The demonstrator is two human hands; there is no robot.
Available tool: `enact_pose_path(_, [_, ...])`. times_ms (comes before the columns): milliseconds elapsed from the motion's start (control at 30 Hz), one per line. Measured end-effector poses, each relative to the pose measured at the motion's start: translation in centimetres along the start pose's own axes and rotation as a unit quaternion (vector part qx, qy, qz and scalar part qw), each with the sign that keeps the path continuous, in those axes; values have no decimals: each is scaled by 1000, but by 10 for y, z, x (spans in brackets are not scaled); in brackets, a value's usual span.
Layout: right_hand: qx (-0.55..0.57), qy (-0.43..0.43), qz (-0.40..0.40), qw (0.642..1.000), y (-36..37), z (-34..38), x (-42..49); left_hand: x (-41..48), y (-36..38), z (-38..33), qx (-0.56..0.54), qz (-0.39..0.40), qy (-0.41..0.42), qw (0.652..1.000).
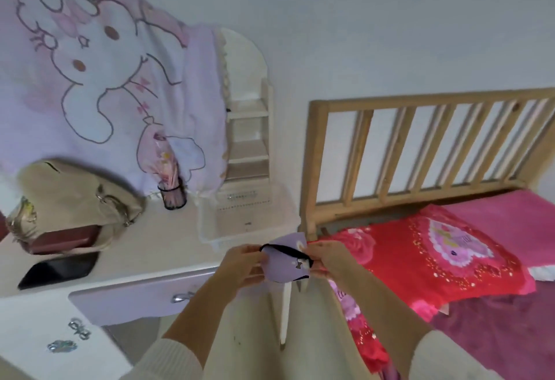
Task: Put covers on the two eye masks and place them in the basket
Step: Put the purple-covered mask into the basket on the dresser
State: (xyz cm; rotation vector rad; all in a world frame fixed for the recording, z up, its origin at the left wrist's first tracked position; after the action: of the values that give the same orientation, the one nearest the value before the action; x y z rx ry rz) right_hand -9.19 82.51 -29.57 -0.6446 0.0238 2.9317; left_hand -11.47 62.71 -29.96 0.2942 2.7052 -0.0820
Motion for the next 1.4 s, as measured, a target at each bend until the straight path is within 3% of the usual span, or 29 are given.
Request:
enact_pose_path(167, [-28, -4, -21, 999, 15, 44, 134, 113, -45, -44, 45, -83, 17, 995])
enact_pose_path(267, [-64, 10, -61, 996, 17, 53, 201, 162, -72, -41, 177, -151, 23, 972])
enact_pose_path(367, [-108, 34, -80, 990, 25, 50, 255, 192, -87, -20, 275, -159, 19, 948])
enact_pose_path(533, [-239, 50, -74, 967, 49, 25, 315, 228, -89, 15, 409, -80, 9, 909])
enact_pose_path(733, [-352, 61, -87, 930, 63, 0, 343, 244, -62, 47, 379, 103, -61, 917])
enact_pose_path(867, [-422, 49, -79, 902, 66, -3, 339, 246, -55, 46, 380, 130, -61, 914])
enact_pose_path(1000, [-415, 30, -77, 906, 62, 8, 327, 250, -51, 41, 396, 153, -49, 904])
enact_pose_path(1167, [-294, -21, -153, 943, 16, 47, 280, 270, -24, -3, 422, 135, 48, 895])
enact_pose_path(1267, [-267, -44, -251, 929, -42, 59, 229, 283, 23, -41, 384, 90, 111, 912])
enact_pose_path(1333, [-265, -25, -299, 916, -90, 49, 186, 276, 79, -68, 423, 78, 211, 878])
enact_pose_path(1400, [-273, 14, -329, 904, -134, 27, 142, 254, 144, -78, 417, 121, 290, 853])
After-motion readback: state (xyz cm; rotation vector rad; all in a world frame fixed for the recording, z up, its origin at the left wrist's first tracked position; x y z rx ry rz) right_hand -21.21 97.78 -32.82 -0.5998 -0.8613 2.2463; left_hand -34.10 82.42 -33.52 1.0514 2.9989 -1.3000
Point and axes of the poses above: each hand's wrist, its own x-axis towards the middle knuckle, its own y-axis out of the palm, z = x × y, the point moved 9 cm from there along x, towards the middle knuckle
